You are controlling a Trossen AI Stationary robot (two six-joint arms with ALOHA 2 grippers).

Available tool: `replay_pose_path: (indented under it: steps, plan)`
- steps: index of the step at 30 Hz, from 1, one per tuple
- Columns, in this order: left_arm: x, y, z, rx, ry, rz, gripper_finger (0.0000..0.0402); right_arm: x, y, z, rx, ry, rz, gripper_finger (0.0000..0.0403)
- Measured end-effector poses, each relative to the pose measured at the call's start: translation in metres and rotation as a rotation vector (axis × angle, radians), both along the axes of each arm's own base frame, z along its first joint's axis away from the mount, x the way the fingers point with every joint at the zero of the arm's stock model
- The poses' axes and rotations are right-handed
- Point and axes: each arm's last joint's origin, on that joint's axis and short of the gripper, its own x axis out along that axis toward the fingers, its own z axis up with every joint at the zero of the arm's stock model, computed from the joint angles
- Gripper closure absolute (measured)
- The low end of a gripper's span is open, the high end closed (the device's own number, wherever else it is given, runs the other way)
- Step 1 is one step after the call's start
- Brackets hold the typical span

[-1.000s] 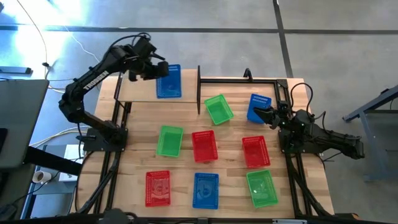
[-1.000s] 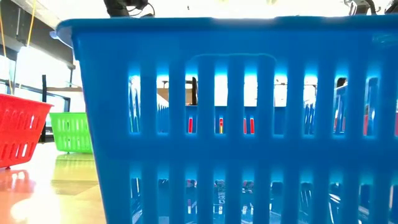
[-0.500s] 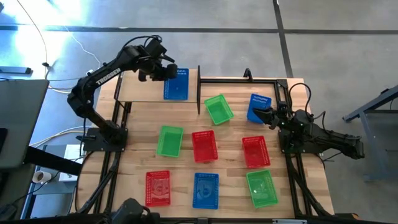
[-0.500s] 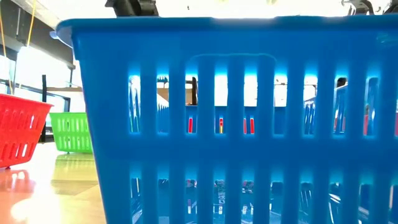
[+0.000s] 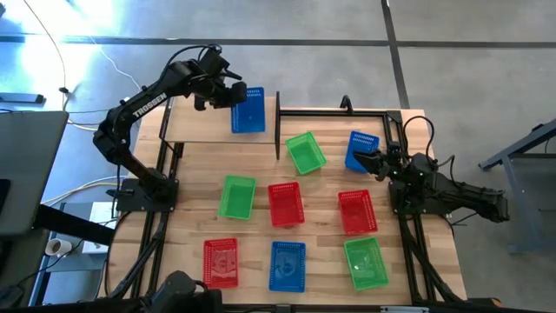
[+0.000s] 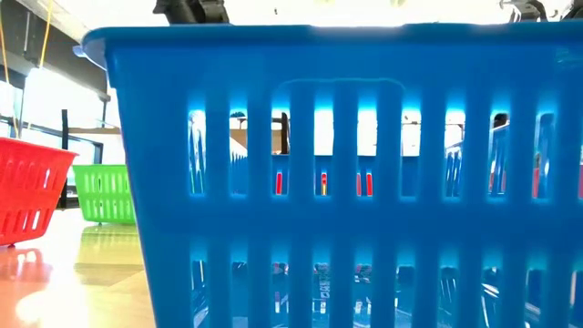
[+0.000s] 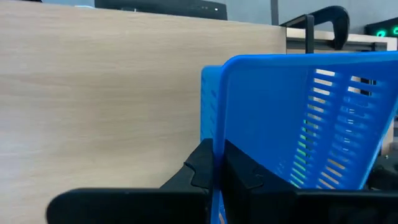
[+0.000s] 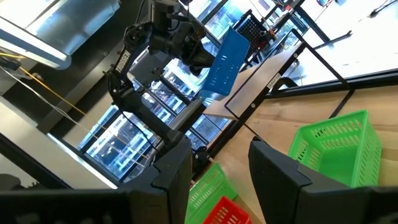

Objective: Stack baskets on shelf by color
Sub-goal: Put the top left blue basket on the shelf

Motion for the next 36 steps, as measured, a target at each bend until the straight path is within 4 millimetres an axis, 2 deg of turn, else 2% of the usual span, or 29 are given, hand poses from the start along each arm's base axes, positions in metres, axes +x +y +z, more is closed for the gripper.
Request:
replay_pose_path:
  steps: [11, 20, 29, 36]
  plan:
    - [0.006, -0.005, 0.0, 0.024, 0.028, -0.026, 0.0401, 0.0, 0.0, 0.0, 0.0, 0.001, 0.0, 0.0258]
    - [0.03, 0.003, -0.021, 0.006, 0.054, -0.097, 0.04, 0.0, 0.0, 0.0, 0.004, 0.0, 0.001, 0.0258]
    - [0.03, 0.009, -0.023, 0.026, 0.048, -0.085, 0.0399, 0.0, 0.001, 0.0, 0.001, 0.0, 0.041, 0.0258]
    - [0.03, 0.009, -0.023, 0.034, 0.06, -0.078, 0.0369, 0.0, 0.001, 0.0, 0.001, 0.0, 0.041, 0.0258]
